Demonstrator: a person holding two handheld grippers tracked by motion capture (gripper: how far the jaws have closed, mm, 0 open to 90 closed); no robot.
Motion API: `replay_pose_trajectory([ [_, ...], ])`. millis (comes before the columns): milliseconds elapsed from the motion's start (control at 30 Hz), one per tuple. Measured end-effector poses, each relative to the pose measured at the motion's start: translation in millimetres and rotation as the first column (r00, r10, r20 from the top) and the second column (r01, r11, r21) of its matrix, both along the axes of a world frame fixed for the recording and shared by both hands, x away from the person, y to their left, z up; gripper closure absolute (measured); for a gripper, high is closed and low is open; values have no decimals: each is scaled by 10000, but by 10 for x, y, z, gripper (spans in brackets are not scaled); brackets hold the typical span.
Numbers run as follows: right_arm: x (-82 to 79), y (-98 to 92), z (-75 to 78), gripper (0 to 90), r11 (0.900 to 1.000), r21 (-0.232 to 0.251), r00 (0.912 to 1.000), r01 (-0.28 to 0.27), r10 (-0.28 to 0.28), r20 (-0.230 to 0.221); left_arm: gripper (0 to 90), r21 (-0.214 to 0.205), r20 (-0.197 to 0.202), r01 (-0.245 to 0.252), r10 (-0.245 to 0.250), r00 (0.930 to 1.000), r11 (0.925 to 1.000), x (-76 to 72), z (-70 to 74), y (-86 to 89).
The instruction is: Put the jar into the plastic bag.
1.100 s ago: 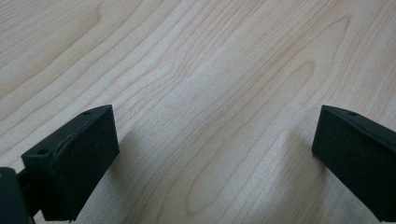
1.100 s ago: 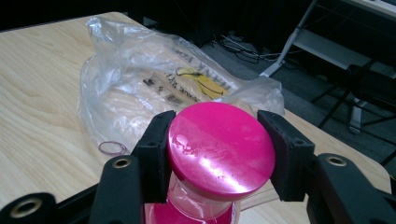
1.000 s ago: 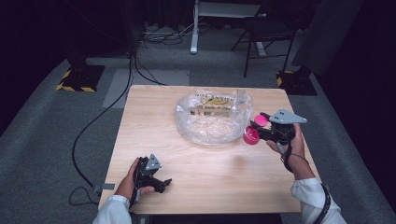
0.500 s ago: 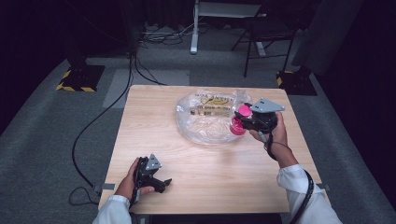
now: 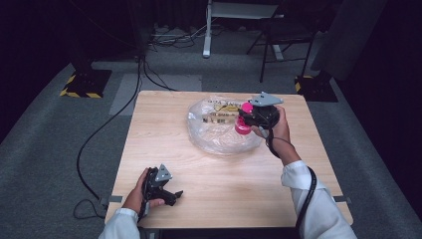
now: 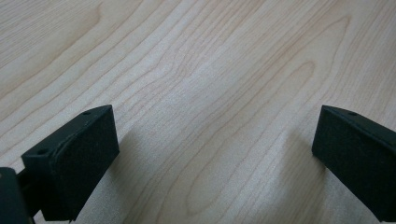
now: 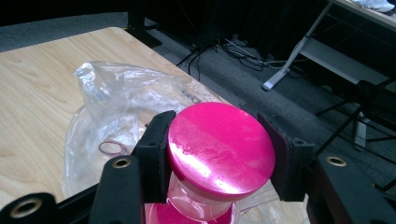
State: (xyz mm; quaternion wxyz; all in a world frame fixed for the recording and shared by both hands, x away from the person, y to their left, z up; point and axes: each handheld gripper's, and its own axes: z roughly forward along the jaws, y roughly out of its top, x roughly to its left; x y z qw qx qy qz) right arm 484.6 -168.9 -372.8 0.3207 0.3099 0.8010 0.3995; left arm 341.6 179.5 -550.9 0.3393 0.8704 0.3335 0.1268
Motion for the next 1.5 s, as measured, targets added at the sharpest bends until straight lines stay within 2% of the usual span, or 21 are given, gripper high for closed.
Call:
replay_pose_trajectory([
  [267, 143, 118, 8, 484, 9994, 41, 9993, 346, -346, -162, 2, 2, -3, 3, -3, 10000, 10000, 0, 0, 0],
  [500, 293, 210, -70, 485, 9983, 140, 9980, 563, -559, -281, 2, 9, 11, 6, -6, 10000, 10000, 1, 0, 1],
  [967, 485, 293, -377, 485, 9965, 22, 9935, 834, -830, -773, 2, 2, 13, 0, 0, 10000, 10000, -1, -1, 1],
  [1000, 504, 305, -433, 485, 9962, 10, 9925, 873, -869, -858, 3, 0, 14, -3, 3, 10000, 10000, -2, -1, 1],
  [1367, 534, 302, -693, 484, 9950, 32, 9888, 1000, -990, -1112, 3, 5, 21, -12, 12, 10000, 10000, -4, 0, 2],
  [1500, 529, 299, -739, 484, 9947, 41, 9882, 1029, -1018, -1147, 3, -3, 18, -10, 10, 10000, 10000, -4, -1, 2],
])
